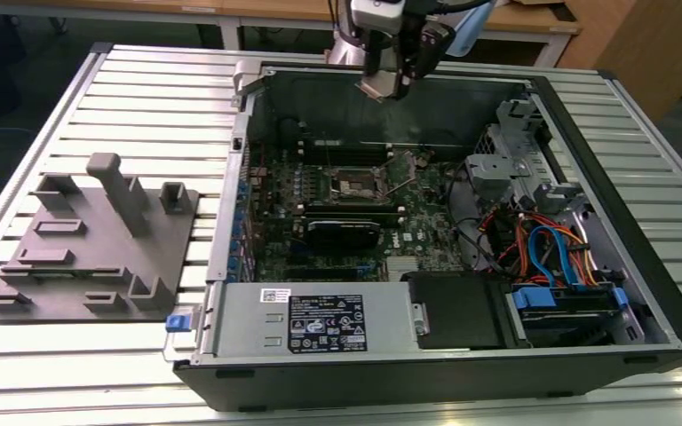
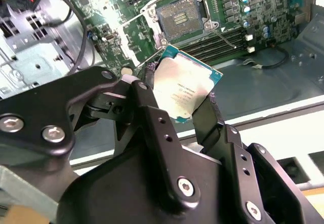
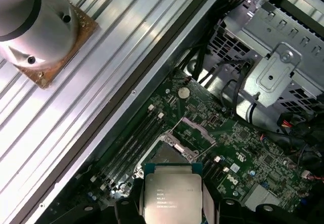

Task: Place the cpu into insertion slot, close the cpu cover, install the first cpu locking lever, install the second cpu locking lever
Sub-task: 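Place the cpu into insertion slot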

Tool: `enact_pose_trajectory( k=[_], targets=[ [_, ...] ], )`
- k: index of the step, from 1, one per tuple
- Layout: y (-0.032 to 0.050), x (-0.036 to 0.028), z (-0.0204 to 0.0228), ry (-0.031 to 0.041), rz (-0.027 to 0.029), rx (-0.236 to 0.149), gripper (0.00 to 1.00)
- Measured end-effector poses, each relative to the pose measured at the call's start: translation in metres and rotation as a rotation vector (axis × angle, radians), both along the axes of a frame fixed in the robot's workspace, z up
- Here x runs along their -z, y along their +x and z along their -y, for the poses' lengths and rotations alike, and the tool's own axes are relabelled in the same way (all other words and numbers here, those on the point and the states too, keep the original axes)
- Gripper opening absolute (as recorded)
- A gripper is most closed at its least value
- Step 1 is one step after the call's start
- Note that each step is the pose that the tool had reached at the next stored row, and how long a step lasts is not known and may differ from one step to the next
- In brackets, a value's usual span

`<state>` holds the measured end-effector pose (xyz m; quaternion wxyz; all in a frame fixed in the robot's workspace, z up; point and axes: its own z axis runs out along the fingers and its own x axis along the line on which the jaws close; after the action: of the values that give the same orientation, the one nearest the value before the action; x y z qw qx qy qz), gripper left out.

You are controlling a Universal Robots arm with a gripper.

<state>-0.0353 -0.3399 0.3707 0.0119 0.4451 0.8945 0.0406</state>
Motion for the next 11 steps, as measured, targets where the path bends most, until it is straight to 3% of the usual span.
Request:
enact_pose_trajectory(
  k=[7, 11],
  targets=[
    [0.0000, 0.0020, 0.0000, -0.0001, 0.0000, 0.125, 0.54],
    [0.0000, 0.0022, 0.0000, -0.0001, -0.0001, 0.158, 0.54]
  ],
)
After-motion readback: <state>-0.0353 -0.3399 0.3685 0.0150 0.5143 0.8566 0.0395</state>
